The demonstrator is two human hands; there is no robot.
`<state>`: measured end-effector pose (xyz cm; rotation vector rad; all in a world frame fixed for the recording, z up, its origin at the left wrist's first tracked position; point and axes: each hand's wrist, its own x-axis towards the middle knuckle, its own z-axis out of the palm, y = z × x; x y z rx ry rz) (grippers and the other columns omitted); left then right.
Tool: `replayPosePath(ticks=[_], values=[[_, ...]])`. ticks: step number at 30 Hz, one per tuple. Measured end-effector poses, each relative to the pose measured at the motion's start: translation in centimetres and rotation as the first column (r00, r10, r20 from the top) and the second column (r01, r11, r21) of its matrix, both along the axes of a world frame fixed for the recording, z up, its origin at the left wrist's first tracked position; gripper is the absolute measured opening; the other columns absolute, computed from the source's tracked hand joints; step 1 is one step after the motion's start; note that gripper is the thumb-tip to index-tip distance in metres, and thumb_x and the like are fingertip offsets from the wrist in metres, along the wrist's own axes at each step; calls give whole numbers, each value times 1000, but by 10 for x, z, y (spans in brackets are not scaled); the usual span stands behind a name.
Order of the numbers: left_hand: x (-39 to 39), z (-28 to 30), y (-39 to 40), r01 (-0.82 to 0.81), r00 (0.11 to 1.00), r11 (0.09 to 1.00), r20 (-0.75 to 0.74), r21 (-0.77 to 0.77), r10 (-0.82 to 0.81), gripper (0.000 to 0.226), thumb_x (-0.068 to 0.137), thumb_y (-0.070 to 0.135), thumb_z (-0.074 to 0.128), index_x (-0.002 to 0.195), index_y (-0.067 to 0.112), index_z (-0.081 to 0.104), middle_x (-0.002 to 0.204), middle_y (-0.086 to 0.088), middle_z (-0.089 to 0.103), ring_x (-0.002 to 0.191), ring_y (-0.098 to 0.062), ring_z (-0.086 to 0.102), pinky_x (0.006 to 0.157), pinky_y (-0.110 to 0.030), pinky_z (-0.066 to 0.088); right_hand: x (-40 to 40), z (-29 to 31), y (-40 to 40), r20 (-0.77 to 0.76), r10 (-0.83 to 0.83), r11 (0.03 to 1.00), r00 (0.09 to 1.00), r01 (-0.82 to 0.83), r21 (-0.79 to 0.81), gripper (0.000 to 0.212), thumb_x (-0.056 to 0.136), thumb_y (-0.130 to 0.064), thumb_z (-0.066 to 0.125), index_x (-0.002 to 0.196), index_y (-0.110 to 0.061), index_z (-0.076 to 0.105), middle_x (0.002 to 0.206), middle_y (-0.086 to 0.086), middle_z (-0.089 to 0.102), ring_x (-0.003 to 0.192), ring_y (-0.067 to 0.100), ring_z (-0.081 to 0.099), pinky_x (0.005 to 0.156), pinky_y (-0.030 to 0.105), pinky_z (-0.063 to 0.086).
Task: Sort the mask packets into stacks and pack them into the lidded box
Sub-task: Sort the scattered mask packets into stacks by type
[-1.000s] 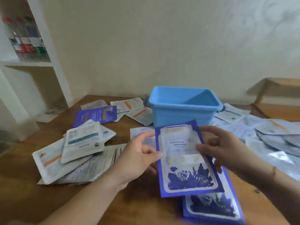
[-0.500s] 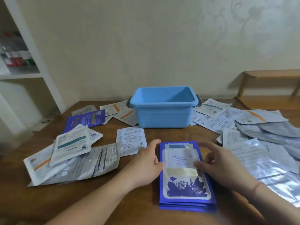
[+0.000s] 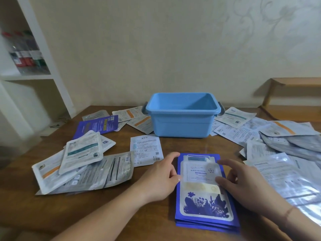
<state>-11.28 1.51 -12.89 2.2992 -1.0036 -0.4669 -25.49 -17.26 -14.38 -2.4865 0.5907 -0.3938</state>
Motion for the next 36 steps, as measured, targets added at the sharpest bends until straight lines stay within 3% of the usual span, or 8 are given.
replayPosePath(ticks=[7,13,18,23,27,31,34,36], values=[[12,14,17,-42,997,998,67,-35,44,59,95,38,59,146,43,30,90,13,66,85,0,60,79,-18,46,9,19,8,71,-36,994,997,43,-105,30,80,-37,71,109,-30,65,57,-13,62,71,-4,57,53,22,40],[103,38,77,-301,907,945,266,-132,326,39,94,38,60,132,37,51,92,15,60,90,-2,58,82,-25,52,90,58,71,67,248,968,966,-243,-68,12,80,-37,73,90,-37,67,65,-16,64,63,4,59,58,17,45],[191,28,134,-419,853,908,339,-8,396,41,95,42,56,133,28,55,134,10,56,124,-11,49,102,-29,40,209,61,128,-45,379,925,924,-376,58,12,91,-33,62,102,-29,64,91,-11,69,65,1,59,55,11,41],[222,17,135,-306,909,937,344,170,234,54,100,49,44,148,26,39,159,5,29,147,-16,22,121,-45,16,321,42,150,-66,237,911,969,-198,362,18,87,-9,61,102,-1,67,78,10,67,55,18,63,47,23,52],[243,14,122,-332,910,920,325,206,256,59,99,56,38,150,27,35,160,5,29,148,-17,21,121,-54,10,368,34,151,-86,138,875,987,-81,477,13,89,-5,59,76,-5,57,69,11,61,58,21,62,64,36,61],[243,10,127,-316,913,942,306,110,270,51,99,50,44,145,26,43,151,5,42,141,-16,34,120,-50,19,392,29,153,-142,100,827,985,-3,562,12,88,-4,61,77,-5,56,67,10,58,55,18,57,54,30,55],[226,8,129,-307,878,932,320,-194,356,31,95,32,59,122,19,66,124,4,62,117,-8,53,104,-31,44,395,26,158,-224,45,741,974,118,661,8,91,-10,62,93,-5,56,70,8,55,52,15,49,43,22,42],[209,14,130,-459,881,777,-109,-431,461,22,95,25,61,104,9,72,97,-1,71,88,-9,65,79,-25,56,392,27,159,-239,25,640,971,168,750,10,90,-13,64,93,-8,57,68,7,56,45,13,44,37,19,37]])
